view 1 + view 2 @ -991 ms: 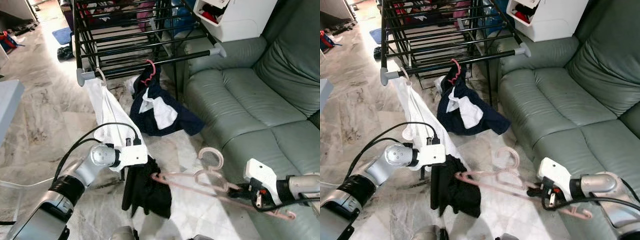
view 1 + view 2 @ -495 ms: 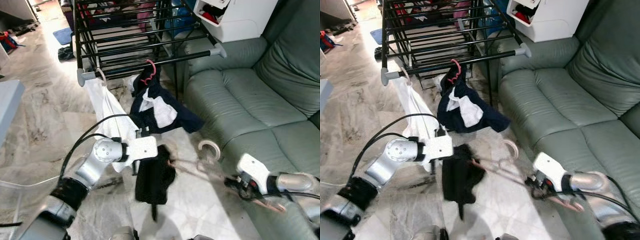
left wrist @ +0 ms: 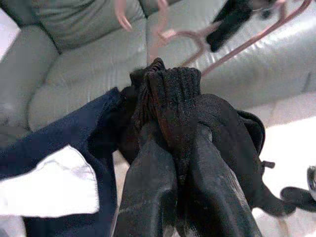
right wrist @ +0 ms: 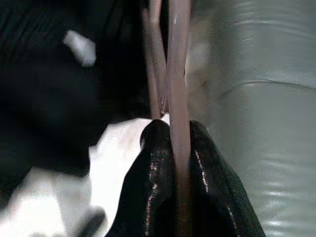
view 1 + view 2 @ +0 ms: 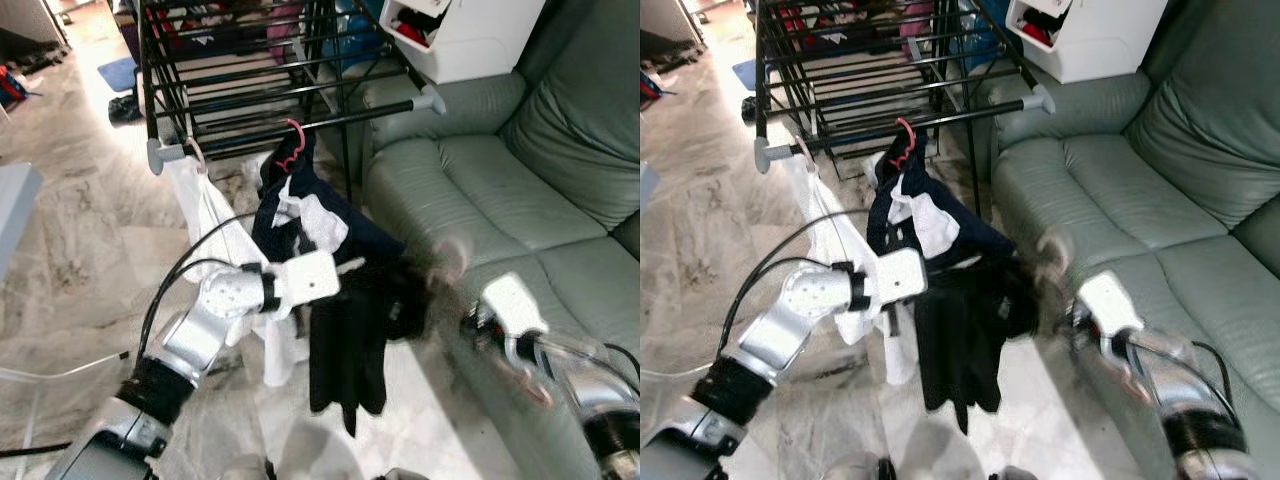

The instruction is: Hang hanger

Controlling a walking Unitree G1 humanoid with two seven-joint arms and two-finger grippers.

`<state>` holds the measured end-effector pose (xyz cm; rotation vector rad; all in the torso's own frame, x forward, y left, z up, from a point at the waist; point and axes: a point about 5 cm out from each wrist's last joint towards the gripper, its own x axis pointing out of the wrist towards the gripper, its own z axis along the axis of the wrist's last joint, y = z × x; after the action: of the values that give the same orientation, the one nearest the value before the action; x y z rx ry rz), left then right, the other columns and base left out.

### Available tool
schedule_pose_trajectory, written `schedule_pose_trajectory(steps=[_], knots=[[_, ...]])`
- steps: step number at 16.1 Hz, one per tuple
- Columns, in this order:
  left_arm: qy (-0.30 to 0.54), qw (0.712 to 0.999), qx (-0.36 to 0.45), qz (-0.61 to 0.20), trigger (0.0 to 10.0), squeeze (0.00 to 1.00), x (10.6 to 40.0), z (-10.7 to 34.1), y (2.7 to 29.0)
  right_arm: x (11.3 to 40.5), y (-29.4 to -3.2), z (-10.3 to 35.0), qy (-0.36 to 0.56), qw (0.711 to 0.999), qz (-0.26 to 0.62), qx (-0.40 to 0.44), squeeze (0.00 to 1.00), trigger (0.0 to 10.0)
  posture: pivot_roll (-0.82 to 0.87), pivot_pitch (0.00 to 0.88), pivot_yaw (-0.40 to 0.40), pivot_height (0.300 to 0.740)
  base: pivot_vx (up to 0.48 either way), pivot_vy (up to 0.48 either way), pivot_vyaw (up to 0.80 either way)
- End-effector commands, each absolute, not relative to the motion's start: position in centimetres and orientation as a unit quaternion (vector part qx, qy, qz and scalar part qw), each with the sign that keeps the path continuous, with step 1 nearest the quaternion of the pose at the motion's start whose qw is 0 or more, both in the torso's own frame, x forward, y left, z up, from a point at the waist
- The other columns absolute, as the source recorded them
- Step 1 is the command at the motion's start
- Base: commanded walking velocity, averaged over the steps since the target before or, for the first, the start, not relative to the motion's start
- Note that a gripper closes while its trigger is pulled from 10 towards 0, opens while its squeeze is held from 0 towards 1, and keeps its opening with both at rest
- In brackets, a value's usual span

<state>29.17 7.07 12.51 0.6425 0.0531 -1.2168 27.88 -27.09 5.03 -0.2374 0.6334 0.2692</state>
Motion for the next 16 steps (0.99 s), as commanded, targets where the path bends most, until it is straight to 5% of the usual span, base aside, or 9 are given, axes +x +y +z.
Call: schedule_pose_trajectory(steps=[1,6,8,12,16], knots=[[0.02,0.781,0.295,-0.55,10.0,0.0,29.2,12.9,7.4,28.8,-28.1,6.1,0.284,0.954,0.063,-0.068,0.0,10.0,-0.06,0.0,0.034,0.74,0.0,0.0,0.0],[0.006,0.788,0.269,-0.553,10.0,0.0,28.2,12.6,6.3,32.5,-29.9,10.2,0.144,0.96,-0.154,0.184,0.0,10.0,-0.06,0.0,0.03,0.74,0.0,0.0,0.0],[0.009,0.782,0.271,-0.561,10.0,0.0,27.8,12.0,5.7,33.6,-28.7,11.8,0.104,0.954,-0.154,0.236,0.0,10.0,-0.06,0.0,0.03,0.74,0.0,0.0,0.0],[0.005,0.784,0.242,-0.572,10.0,0.0,27.1,11.4,4.4,34.0,-26.5,13.5,0.041,0.952,-0.17,0.251,0.0,10.0,-0.06,0.0,0.022,0.74,0.0,0.0,0.0],[0.039,0.758,0.229,-0.609,10.0,0.0,25.5,9.4,4.1,32.9,-28.8,13.2,0.015,0.944,-0.236,0.232,0.0,10.0,-0.07,0.0,0.029,0.74,0.0,0.0,0.0]])
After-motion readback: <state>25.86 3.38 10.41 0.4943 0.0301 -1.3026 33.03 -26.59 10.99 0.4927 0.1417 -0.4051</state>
